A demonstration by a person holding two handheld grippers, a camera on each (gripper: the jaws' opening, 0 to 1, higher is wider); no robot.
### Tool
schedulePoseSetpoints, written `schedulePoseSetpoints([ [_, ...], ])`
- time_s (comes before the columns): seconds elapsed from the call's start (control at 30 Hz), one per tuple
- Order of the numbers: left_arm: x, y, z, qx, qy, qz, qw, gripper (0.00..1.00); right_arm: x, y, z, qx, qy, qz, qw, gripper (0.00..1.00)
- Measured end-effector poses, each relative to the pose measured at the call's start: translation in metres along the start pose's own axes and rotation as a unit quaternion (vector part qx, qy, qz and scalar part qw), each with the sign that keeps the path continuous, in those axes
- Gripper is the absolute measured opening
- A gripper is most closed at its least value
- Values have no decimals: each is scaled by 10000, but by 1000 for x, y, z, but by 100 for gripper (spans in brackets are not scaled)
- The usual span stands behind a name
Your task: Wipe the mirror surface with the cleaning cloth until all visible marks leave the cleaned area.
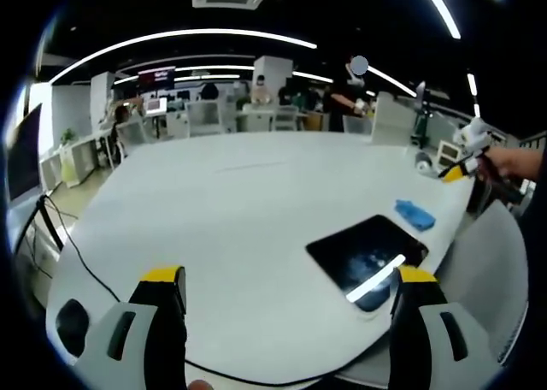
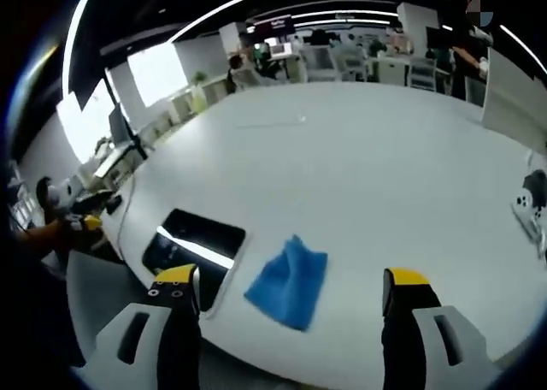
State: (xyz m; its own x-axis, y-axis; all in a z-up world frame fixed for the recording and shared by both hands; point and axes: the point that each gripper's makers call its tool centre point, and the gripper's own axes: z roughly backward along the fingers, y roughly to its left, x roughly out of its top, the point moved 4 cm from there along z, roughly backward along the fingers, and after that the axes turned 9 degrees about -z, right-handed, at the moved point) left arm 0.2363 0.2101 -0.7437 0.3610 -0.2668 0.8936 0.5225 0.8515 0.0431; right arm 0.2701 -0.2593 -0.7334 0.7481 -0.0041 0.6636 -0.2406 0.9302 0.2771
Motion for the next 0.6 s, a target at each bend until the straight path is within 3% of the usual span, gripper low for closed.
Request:
schedulePoseSetpoints([
  [0.2, -4, 3, 2, -33, 63, 21, 10000, 100, 6, 2, -8, -91, 68, -91, 9999, 81],
  [0.27, -3, -2, 2, -177, 128, -153, 9996, 100, 6, 1, -12, -155, 70, -198, 9997, 76],
  [0.43, -3, -1, 4, -148, 66, -86, 9998, 100, -1, 2, -26, -216, 104, -238, 9994, 67],
  [0.5, -6, -1, 4, -152, 68, -49, 9998, 100, -3, 3, -33, -230, 54, 86, 9997, 58],
  [0.6, -10, -3, 3, -205, 111, -52, 9997, 100, -8, 1, -40, -317, 69, 72, 9994, 47],
])
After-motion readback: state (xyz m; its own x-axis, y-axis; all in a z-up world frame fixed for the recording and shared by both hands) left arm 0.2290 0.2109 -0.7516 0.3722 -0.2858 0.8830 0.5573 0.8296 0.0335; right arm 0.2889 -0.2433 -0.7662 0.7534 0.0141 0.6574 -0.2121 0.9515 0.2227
